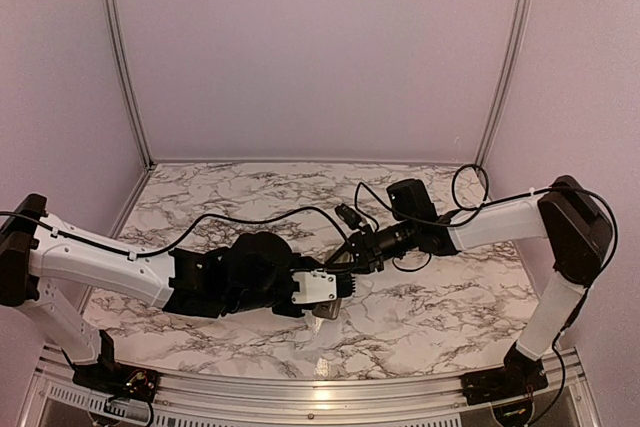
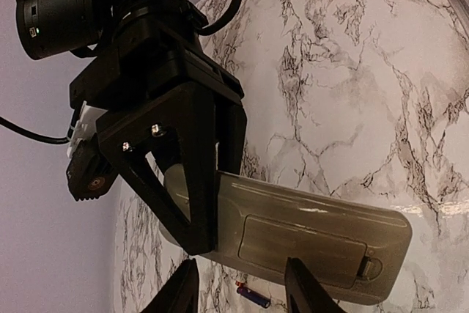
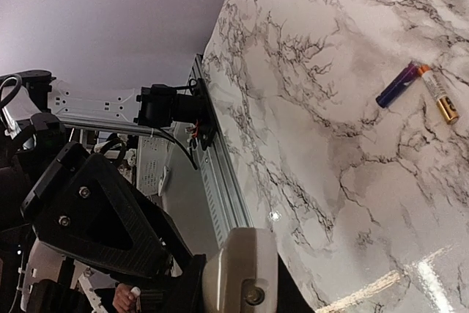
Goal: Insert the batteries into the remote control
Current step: Remove the battery cover from the remote control.
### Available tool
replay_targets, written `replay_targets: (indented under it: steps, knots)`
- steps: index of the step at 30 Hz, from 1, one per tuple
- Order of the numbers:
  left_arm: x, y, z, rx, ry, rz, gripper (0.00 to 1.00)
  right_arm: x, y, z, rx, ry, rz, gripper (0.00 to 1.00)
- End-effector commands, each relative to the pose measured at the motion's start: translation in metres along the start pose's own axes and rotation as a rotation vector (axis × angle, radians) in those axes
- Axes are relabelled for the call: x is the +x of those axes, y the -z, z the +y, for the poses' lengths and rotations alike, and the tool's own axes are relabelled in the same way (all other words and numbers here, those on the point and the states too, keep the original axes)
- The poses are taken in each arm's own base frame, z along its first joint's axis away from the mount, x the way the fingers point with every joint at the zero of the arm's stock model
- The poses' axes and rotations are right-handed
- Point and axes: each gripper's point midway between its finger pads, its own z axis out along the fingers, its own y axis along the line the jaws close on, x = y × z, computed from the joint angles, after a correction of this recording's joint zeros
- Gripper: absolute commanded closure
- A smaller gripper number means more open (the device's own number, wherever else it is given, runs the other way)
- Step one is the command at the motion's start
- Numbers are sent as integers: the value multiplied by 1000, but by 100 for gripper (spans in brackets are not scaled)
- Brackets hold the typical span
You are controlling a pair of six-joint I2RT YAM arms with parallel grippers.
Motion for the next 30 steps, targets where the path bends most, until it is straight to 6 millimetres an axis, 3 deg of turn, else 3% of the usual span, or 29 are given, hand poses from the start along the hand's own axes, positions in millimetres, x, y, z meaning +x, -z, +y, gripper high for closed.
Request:
replay_targets:
  steps: [1, 7, 15, 30]
  knots:
    - [-10, 16, 13, -32, 5, -52, 57, -1, -3, 4, -24, 5, 16, 100]
    - [-9, 19, -14, 96, 3, -60, 49, -5, 0, 7, -29, 10, 11, 100]
    - [-1, 9, -32, 180, -15, 1, 47, -2, 1, 10, -37, 17, 16, 100]
    - [-1, 1, -35, 193, -24, 8, 47, 0, -3, 14, -53, 17, 28, 100]
